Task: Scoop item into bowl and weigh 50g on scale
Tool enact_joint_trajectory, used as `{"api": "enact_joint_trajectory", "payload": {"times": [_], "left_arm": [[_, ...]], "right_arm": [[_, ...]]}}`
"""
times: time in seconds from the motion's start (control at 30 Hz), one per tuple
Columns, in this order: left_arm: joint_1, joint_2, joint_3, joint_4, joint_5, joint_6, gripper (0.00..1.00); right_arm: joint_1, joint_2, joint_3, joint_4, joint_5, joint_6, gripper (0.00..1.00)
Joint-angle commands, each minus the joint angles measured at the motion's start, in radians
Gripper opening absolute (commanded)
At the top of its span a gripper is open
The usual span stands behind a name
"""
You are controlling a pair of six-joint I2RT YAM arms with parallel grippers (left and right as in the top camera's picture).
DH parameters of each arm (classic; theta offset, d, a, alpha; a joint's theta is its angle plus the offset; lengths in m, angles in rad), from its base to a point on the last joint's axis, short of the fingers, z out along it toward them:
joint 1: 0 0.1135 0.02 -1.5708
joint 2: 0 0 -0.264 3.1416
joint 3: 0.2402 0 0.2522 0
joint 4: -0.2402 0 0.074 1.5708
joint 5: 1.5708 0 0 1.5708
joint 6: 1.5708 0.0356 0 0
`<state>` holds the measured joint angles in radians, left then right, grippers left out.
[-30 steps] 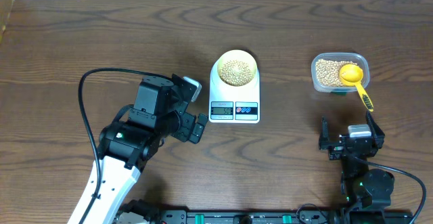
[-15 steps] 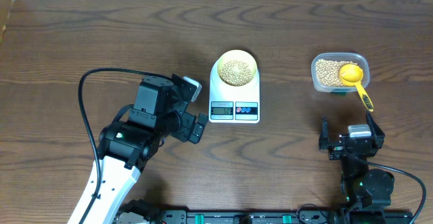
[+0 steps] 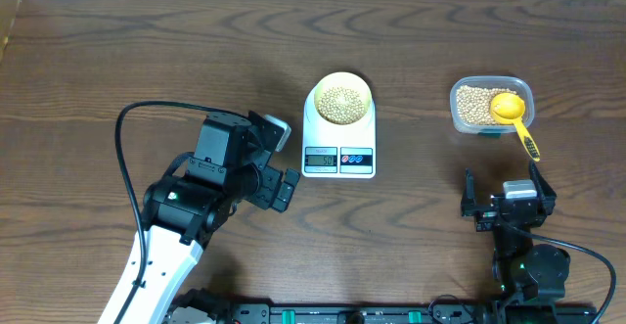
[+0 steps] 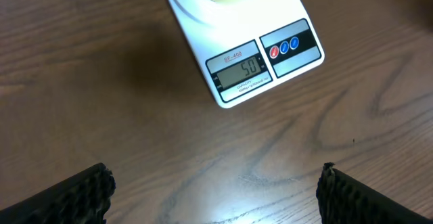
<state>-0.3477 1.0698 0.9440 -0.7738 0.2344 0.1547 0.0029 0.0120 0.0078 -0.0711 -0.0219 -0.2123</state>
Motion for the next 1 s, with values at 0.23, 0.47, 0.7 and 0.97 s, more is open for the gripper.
{"api": "enact_joint_trajectory", "payload": {"times": [0.23, 0.47, 0.7, 0.97], "left_arm": [[0.056, -0.042, 0.003, 0.15, -0.012, -0.019, 0.98], [0.274, -0.151, 0.003, 0.233, -0.011, -0.074, 0.98], [0.34, -0.32, -0.002, 0.255, -0.013, -0.078, 0.98], [0.364, -0.554, -0.064, 0.197, -0.019, -0.082, 0.98]], "right_arm": [[-0.009, -0.007, -0.002, -0.005, 0.009, -0.005, 0.99], [-0.009, -0.007, -0.002, -0.005, 0.009, -0.006, 0.99], [-0.009, -0.007, -0.002, -0.005, 0.009, -0.005, 0.99], [-0.009, -0.007, -0.002, -0.005, 0.009, -0.005, 0.99]]}}
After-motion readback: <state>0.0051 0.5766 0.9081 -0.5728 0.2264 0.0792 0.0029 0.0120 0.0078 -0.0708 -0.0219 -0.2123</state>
